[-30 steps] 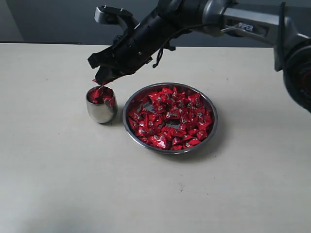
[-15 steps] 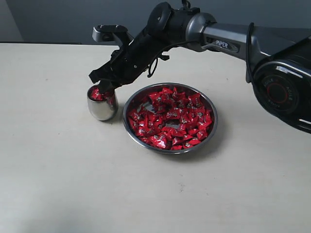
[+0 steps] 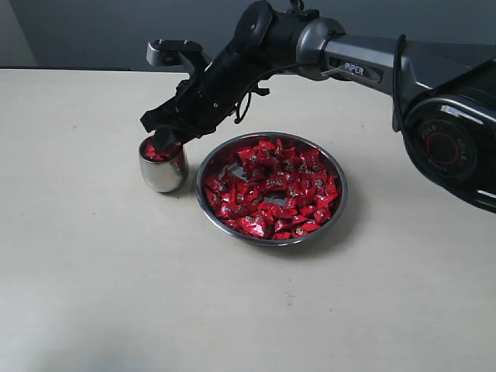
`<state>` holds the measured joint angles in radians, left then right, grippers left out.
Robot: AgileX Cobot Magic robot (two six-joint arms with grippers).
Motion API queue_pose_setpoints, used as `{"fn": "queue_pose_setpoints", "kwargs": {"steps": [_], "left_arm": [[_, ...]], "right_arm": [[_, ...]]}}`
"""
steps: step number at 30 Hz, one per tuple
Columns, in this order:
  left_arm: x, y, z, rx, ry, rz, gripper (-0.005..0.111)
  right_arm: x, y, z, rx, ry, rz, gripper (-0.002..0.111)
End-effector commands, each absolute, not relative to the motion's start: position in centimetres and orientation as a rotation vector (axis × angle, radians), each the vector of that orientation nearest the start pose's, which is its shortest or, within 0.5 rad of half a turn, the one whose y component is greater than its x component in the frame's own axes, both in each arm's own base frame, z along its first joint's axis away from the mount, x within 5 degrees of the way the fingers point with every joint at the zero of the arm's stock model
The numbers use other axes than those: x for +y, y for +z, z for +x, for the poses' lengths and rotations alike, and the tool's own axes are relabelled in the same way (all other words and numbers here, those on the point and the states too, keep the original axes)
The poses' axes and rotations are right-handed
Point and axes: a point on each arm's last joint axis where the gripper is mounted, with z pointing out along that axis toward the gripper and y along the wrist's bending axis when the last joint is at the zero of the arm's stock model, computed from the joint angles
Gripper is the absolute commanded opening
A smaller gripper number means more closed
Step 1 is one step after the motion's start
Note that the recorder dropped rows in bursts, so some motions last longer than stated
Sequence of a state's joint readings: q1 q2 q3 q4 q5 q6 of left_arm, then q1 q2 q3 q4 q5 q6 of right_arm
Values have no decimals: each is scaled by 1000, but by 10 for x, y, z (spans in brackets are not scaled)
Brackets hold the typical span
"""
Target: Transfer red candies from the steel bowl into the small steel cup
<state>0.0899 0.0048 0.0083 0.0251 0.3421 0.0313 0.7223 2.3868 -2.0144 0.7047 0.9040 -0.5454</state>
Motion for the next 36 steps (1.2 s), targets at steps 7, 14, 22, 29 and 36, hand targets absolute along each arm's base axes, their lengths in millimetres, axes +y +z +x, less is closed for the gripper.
{"fn": "queue_pose_setpoints", "kwargs": {"steps": [7, 14, 22, 29, 36], "left_arm": [[6, 183, 53, 1821, 110, -37, 0], [6, 183, 53, 1821, 110, -37, 0], [6, 183, 53, 1821, 110, -37, 0], [6, 183, 53, 1821, 110, -37, 0], [6, 183, 53, 1821, 110, -37, 0]], "right_arm": [[372, 224, 355, 2308, 935, -1131, 39], [365, 254, 351, 2310, 915, -1058, 39], [354, 293, 343, 2288, 891, -1000, 39], [338, 312, 334, 2346, 780, -1003, 9], [317, 345, 317, 2371, 680, -1045, 0]]}}
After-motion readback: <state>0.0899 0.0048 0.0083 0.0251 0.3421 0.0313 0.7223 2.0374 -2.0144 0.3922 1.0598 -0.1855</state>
